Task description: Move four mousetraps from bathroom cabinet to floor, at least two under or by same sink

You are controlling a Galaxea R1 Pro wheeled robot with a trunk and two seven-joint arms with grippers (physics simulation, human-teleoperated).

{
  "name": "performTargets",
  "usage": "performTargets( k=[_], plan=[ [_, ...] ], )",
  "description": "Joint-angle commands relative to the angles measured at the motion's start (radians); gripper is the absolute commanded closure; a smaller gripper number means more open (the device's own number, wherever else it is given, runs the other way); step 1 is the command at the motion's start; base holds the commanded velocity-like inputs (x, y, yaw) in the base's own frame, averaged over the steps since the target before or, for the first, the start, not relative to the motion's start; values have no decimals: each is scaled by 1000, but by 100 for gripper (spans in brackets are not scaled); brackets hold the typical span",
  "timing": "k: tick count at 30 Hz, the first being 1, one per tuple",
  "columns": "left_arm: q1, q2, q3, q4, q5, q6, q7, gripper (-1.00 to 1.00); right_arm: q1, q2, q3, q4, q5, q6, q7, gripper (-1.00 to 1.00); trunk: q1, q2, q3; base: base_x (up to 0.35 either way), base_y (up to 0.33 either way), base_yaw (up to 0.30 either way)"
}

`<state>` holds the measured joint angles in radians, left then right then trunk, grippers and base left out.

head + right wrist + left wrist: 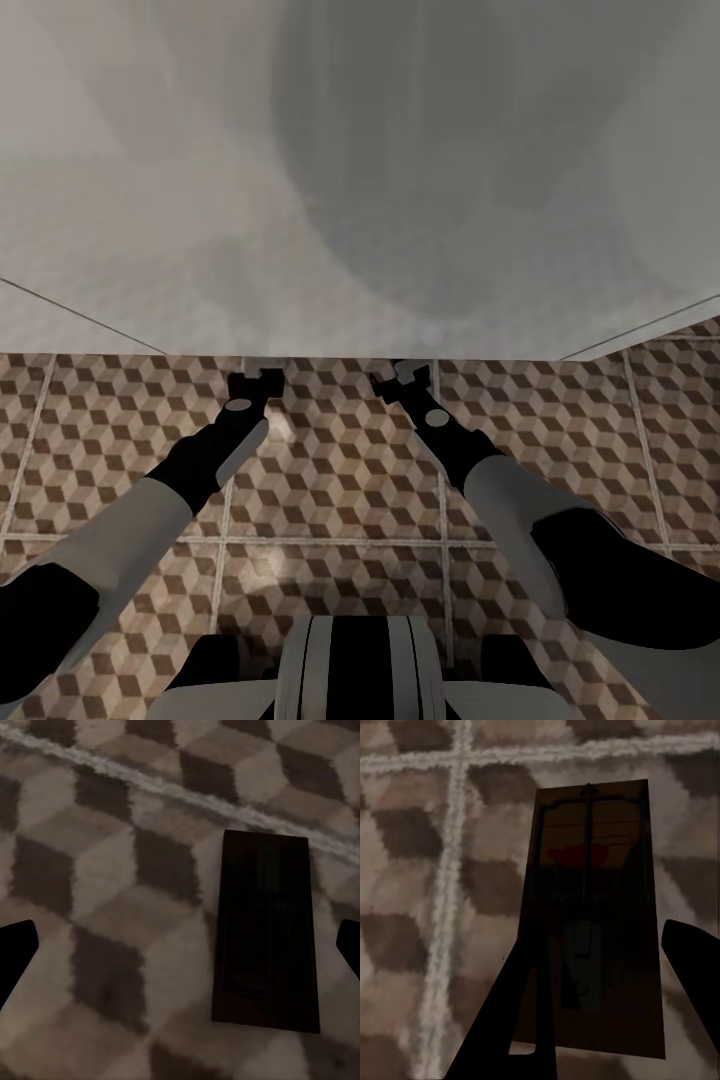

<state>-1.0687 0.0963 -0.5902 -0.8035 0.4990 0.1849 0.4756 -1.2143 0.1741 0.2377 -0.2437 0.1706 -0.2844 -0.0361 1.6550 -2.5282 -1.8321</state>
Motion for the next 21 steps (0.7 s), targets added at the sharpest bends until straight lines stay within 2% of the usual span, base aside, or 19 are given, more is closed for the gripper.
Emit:
performTargets(
  k=[1, 7, 8, 21],
  plan=[
    [-1, 0, -6, -1, 6, 4, 9, 100, -1, 0, -2, 1, 10, -3, -4, -100, 0, 0, -1, 0, 0, 0],
    [-1, -5, -7, 1, 6, 4, 9, 100, -1, 0, -2, 1, 10, -2, -4, -100, 0, 0, -1, 0, 0, 0],
    [-1, -5, -7, 1, 6, 4, 9, -100, -1, 0, -2, 1, 10, -2, -4, -100, 0, 0, -1, 0, 0, 0],
    [-1, -9, -8, 5, 6, 4, 9, -100, -1, 0, -2, 1, 10, -2, -4, -100, 0, 0, -1, 0, 0, 0]
  ],
)
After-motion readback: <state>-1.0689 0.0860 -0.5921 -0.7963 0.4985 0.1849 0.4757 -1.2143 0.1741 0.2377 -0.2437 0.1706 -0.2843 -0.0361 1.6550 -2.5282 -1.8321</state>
